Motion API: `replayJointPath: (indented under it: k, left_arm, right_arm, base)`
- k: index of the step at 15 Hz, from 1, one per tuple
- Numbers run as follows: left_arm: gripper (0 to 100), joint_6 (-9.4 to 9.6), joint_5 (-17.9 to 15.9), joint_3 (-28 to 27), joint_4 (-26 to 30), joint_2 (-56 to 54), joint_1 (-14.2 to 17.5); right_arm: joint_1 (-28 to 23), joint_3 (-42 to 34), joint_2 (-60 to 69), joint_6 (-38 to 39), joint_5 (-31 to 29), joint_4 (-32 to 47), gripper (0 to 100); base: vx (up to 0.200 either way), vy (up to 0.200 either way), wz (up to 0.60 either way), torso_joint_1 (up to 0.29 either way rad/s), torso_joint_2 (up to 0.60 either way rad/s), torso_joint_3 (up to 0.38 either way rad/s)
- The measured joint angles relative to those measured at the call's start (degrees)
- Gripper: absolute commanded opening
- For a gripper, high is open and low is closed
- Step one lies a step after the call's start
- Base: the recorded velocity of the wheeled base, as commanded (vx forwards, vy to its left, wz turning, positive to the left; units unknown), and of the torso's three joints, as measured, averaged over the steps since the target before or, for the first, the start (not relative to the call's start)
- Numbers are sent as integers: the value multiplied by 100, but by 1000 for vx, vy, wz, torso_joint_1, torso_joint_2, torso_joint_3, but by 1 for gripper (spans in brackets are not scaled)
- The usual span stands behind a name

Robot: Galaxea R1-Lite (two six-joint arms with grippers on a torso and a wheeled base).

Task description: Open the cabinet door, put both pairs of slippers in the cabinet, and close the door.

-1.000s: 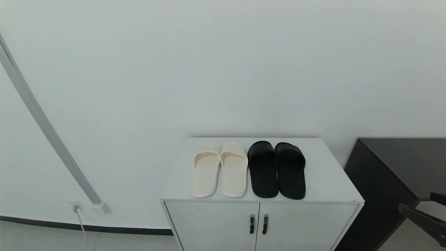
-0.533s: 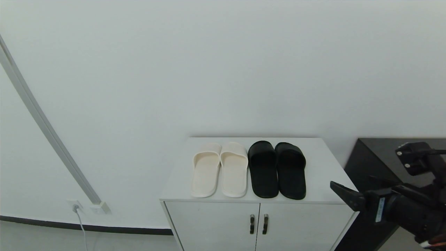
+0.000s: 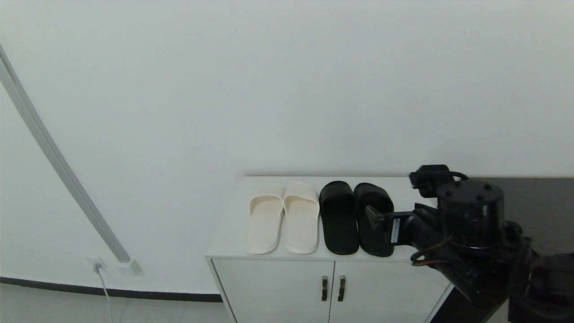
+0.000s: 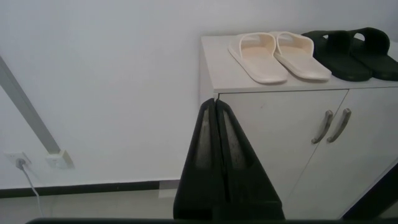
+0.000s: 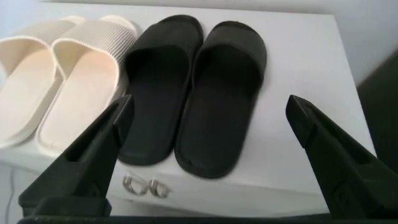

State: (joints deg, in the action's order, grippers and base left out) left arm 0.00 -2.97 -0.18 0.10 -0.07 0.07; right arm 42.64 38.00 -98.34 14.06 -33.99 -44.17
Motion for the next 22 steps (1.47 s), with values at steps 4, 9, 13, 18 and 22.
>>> replayJointPath:
  k: [4,9,13,18,22]
  left_arm:
    - [0,0,-2,0,0,0,0]
    - [0,0,-2,0,6,0,0]
    - [0,0,-4,0,9,0,-2]
    - [0,0,-2,0,9,0,0]
    - [0,0,-2,0,9,0,0]
  right_arm:
    - [88,723,-942,88,-151,-17,100]
    - [-48,1363,-1943,222,-165,-263,100]
    - [-317,1899,-2664,189,-162,-549,100]
    - [-518,2616,-3228,22,-145,-534,100]
    - [-692,3060,-3551,-166,-143,-524,100]
  base:
    - [0,0,0,0,0,0]
    - [0,0,0,0,0,0]
    - [0,0,0,0,0,0]
    - [0,0,0,0,0,0]
    - [0,0,0,0,0,0]
